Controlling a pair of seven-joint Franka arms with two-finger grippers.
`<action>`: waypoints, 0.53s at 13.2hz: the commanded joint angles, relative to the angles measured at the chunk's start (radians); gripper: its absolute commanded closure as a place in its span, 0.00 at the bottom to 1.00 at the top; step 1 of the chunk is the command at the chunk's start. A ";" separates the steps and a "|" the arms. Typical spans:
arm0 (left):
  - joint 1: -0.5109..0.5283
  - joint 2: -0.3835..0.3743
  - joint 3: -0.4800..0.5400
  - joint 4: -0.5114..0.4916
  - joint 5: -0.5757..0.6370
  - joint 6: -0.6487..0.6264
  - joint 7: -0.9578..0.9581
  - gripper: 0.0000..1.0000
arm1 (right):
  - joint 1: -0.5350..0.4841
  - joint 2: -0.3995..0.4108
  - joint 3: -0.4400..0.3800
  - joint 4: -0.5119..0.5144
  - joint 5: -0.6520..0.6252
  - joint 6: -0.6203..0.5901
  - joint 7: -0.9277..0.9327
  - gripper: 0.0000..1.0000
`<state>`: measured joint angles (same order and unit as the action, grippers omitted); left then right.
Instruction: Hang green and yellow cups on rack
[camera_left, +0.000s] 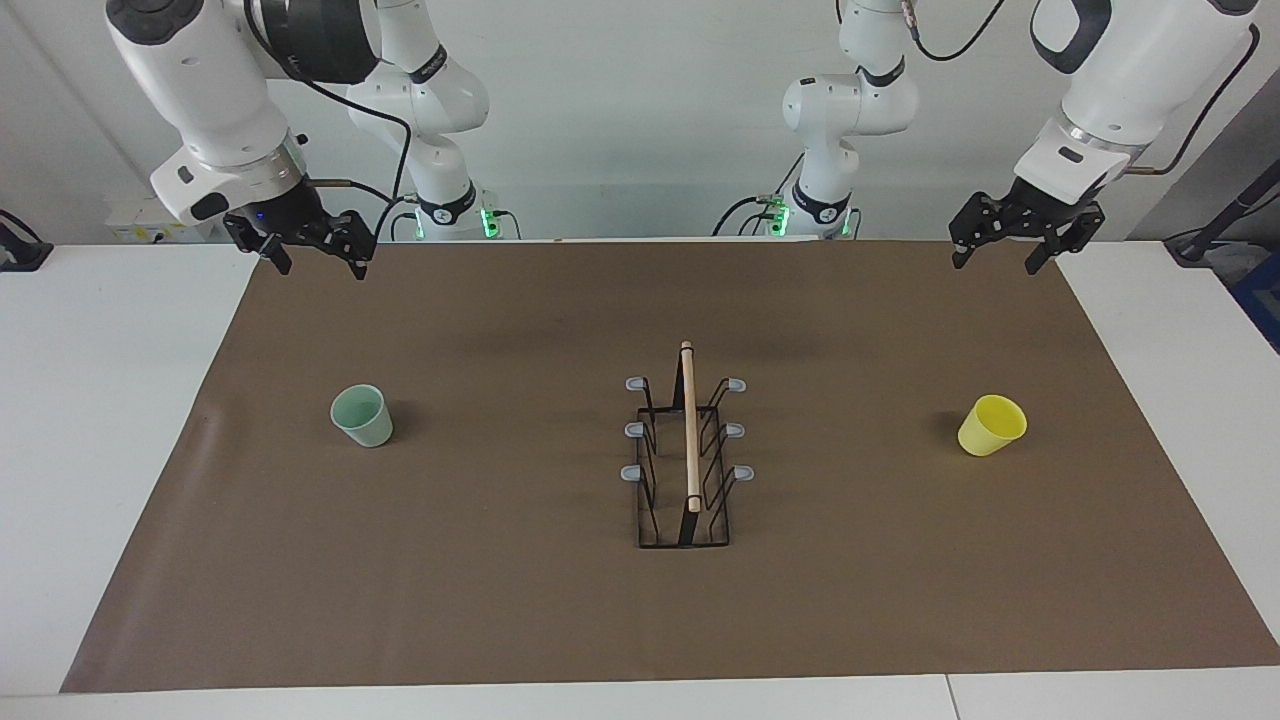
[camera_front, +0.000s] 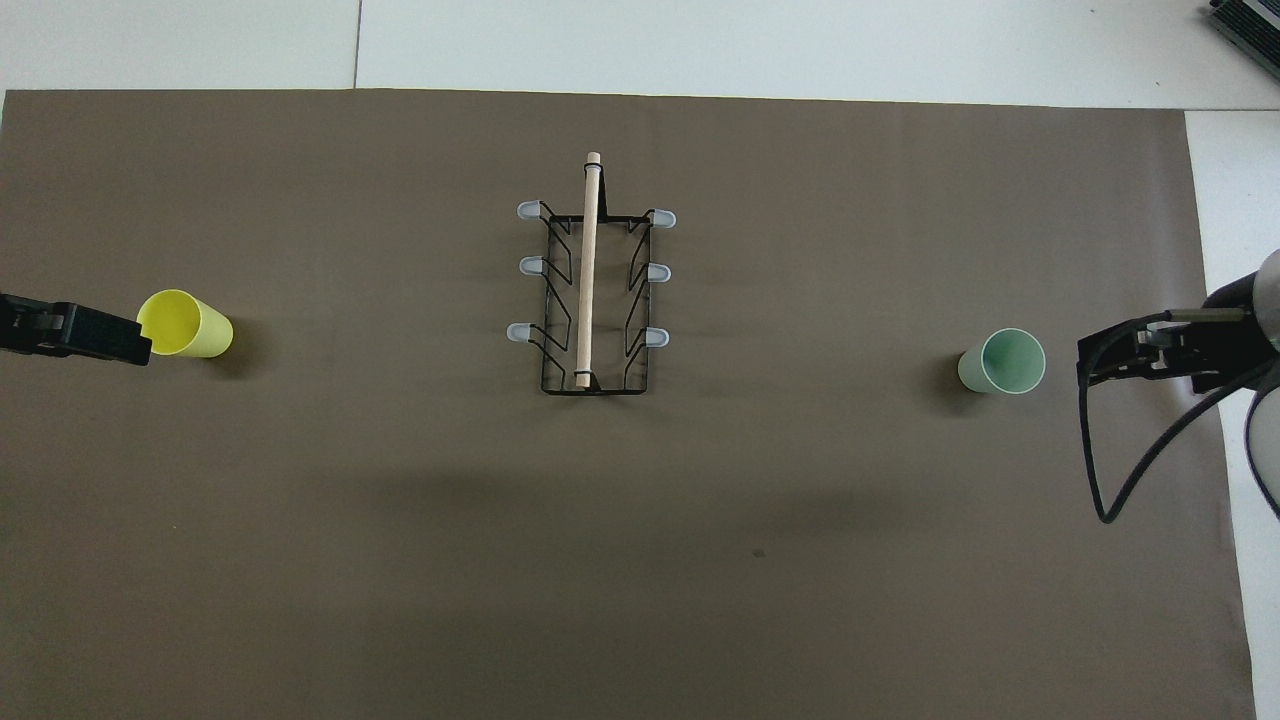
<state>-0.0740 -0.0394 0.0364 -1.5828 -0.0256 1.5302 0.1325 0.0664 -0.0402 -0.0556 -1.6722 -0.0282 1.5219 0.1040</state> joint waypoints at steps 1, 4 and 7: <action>0.008 0.019 -0.038 0.034 0.018 -0.033 -0.017 0.00 | -0.008 0.011 0.003 0.015 0.017 0.003 0.010 0.00; 0.006 0.010 -0.039 0.006 0.018 -0.022 -0.047 0.00 | -0.008 0.003 0.003 0.014 0.034 0.001 0.037 0.00; 0.005 0.009 -0.039 0.004 0.018 -0.027 -0.044 0.00 | -0.008 0.000 0.003 0.003 0.034 0.001 0.031 0.00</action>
<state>-0.0725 -0.0289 0.0022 -1.5786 -0.0242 1.5194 0.1010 0.0664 -0.0402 -0.0556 -1.6713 -0.0115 1.5219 0.1239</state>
